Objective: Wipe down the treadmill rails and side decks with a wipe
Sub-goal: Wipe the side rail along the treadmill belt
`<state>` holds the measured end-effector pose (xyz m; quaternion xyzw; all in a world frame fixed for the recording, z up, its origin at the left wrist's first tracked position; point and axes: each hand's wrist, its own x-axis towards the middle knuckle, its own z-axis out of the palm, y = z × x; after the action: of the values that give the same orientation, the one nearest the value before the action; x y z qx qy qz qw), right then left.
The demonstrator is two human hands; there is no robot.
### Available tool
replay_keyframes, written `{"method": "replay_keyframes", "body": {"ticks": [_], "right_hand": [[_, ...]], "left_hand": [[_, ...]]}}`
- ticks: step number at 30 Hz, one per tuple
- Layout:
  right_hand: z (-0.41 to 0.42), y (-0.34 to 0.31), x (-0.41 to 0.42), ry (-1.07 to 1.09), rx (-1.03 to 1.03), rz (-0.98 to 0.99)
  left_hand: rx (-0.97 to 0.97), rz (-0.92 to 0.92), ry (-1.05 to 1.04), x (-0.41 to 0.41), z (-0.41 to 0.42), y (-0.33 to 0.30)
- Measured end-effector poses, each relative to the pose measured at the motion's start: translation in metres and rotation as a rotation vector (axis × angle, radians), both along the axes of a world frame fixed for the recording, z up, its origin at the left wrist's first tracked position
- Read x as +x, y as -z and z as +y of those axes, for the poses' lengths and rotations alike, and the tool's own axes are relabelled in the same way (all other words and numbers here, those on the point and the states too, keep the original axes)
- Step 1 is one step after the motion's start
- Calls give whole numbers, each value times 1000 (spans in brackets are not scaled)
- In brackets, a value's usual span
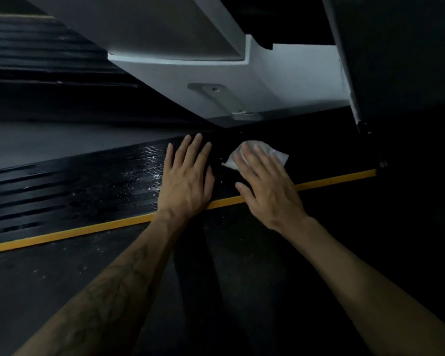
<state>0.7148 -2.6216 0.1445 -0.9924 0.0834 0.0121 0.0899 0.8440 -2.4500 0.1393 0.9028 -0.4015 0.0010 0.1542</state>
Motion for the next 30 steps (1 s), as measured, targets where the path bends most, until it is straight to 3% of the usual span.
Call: {"method": "replay_keyframes", "body": {"ticks": [6, 12, 19, 27, 30], "right_hand": [[0, 0, 37, 213, -7, 67], [5, -1, -7, -69, 25, 21], [0, -6, 43, 178, 26, 94], [14, -2, 11, -20, 28, 57], [1, -2, 12, 69, 12, 40]], "left_hand": [[3, 5, -14, 0, 0, 0], [-17, 19, -20, 0, 1, 1], [-15, 41, -52, 1, 2, 0], [-5, 65, -31, 3, 6, -1], [-11, 69, -18, 5, 11, -3]]}}
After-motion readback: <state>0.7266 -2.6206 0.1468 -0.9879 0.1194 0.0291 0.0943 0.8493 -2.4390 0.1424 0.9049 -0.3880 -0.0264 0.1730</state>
